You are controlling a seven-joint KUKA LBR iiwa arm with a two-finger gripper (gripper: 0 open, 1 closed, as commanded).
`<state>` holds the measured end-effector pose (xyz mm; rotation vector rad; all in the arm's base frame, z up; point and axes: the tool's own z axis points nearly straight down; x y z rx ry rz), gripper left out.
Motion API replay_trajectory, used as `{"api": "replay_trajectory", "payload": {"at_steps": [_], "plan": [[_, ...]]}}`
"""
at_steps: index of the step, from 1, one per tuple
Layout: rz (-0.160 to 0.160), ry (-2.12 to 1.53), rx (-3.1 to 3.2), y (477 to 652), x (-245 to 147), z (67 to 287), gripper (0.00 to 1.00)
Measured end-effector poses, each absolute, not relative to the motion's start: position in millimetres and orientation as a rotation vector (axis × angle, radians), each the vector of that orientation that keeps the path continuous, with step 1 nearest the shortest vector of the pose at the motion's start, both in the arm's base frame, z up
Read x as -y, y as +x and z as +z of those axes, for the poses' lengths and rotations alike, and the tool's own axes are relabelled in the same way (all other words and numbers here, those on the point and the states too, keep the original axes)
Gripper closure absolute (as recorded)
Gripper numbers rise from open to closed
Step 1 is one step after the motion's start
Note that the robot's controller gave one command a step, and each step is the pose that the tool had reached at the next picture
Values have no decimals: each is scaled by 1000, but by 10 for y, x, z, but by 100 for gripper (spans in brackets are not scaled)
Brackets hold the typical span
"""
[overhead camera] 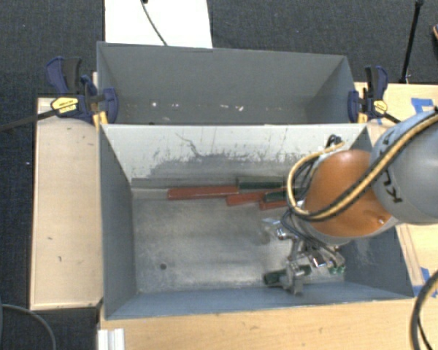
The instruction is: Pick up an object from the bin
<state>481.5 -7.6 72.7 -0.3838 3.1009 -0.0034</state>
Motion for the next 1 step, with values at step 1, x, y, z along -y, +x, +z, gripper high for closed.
{"api": "replay_trajectory", "payload": {"at_steps": [1], "plan": [[0, -394, -3112, 4779, 72, 716, 100]]}}
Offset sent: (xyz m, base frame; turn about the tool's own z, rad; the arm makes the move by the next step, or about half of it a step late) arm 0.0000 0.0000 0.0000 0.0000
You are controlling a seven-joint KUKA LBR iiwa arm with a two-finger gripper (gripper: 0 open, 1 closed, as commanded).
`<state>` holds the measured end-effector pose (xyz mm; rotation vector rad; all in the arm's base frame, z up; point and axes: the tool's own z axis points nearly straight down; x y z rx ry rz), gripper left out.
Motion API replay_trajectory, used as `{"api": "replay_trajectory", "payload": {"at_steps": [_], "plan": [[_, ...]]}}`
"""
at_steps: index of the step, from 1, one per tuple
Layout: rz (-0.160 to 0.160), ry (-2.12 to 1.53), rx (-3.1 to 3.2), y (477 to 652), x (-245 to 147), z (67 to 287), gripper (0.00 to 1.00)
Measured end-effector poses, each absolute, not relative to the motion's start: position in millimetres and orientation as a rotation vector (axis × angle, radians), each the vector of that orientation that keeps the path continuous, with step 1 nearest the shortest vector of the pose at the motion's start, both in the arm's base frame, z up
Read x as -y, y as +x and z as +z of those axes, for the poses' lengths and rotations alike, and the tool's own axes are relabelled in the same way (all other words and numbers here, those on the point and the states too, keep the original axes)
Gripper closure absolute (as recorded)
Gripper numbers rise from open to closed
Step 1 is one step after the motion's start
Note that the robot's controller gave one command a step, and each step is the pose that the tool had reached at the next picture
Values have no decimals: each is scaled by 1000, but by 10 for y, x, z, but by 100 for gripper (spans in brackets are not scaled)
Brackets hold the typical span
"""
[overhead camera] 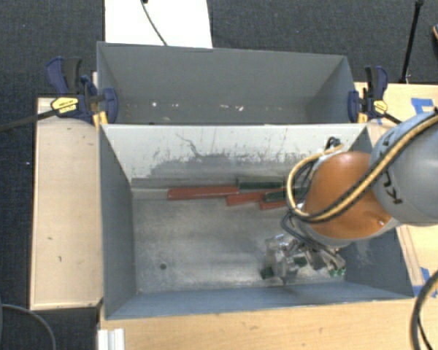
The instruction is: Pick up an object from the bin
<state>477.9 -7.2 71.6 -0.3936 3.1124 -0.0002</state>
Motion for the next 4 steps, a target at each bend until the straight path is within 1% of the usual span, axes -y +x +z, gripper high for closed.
{"api": "replay_trajectory", "payload": {"at_steps": [1, 2, 3, 4], "plan": [[0, -395, -3112, 4779, 72, 716, 100], [-3, -881, -3012, 4956, -153, 720, 100], [0, -881, -3012, 4954, -162, 710, 0], [0, -883, -3012, 4950, -161, 716, 100]]}}
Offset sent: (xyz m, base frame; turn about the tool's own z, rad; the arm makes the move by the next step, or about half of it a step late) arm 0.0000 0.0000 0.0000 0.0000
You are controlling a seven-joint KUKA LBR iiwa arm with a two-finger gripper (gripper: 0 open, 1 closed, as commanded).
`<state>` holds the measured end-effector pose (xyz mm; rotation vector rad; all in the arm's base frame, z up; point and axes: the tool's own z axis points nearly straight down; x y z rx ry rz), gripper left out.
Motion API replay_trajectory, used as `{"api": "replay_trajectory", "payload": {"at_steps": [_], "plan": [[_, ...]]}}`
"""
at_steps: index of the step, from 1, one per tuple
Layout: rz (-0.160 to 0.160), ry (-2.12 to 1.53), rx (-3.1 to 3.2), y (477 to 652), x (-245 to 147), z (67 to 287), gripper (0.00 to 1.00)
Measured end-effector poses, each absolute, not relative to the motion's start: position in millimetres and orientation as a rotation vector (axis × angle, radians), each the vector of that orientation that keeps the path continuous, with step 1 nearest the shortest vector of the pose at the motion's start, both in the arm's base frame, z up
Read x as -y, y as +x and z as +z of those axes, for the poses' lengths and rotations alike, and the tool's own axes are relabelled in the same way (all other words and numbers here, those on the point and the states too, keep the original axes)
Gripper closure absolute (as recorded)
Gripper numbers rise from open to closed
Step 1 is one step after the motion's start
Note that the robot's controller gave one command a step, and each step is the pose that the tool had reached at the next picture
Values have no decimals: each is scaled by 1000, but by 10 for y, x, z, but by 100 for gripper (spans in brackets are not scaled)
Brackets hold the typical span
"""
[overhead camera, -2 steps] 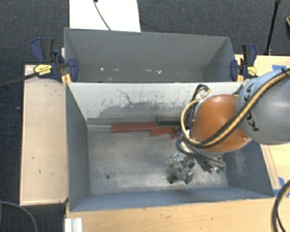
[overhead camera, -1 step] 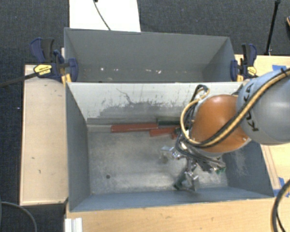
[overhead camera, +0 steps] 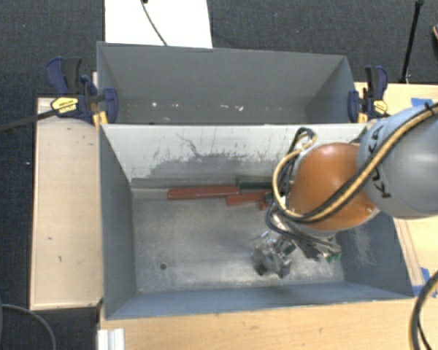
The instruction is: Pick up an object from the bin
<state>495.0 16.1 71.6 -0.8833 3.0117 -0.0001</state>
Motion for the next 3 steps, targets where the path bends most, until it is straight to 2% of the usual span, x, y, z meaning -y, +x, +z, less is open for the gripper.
{"api": "replay_trajectory", "payload": {"at_steps": [1, 2, 3], "plan": [[5, -932, -2999, 4768, -849, 731, 100], [1, -920, -2989, 4806, -816, 740, 0], [1, -926, -3000, 4771, -808, 721, 100]]}}
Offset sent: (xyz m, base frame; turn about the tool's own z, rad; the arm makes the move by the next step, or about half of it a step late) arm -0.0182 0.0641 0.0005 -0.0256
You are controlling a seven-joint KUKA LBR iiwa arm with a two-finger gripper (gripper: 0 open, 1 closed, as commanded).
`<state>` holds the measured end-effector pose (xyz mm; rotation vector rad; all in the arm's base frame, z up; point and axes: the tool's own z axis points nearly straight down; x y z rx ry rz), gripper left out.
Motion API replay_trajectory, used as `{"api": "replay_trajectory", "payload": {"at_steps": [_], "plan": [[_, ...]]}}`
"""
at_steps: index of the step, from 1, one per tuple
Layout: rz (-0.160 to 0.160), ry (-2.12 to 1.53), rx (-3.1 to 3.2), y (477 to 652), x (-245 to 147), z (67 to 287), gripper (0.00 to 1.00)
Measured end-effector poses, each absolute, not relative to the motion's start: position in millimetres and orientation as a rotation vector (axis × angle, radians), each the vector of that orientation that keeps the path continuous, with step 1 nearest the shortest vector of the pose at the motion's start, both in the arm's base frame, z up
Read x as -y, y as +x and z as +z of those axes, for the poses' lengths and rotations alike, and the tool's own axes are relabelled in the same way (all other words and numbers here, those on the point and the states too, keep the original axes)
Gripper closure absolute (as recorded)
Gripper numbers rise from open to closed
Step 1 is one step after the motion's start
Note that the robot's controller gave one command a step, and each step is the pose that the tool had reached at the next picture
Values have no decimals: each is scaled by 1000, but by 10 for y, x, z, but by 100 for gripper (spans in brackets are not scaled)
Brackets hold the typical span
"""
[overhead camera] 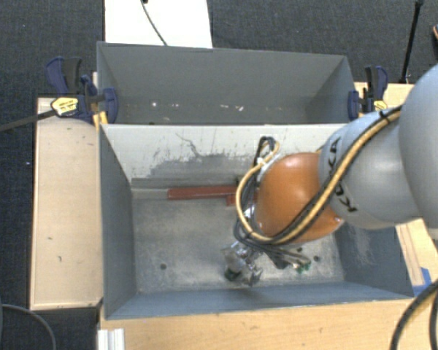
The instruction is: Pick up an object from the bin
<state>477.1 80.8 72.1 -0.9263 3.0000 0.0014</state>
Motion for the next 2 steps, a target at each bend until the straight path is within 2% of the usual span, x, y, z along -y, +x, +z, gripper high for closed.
{"api": "replay_trajectory", "payload": {"at_steps": [1, 2], "plan": [[-1, -910, -3002, 4852, -345, 705, 100], [-1, -938, -2986, 4985, -707, 2166, 100]]}}
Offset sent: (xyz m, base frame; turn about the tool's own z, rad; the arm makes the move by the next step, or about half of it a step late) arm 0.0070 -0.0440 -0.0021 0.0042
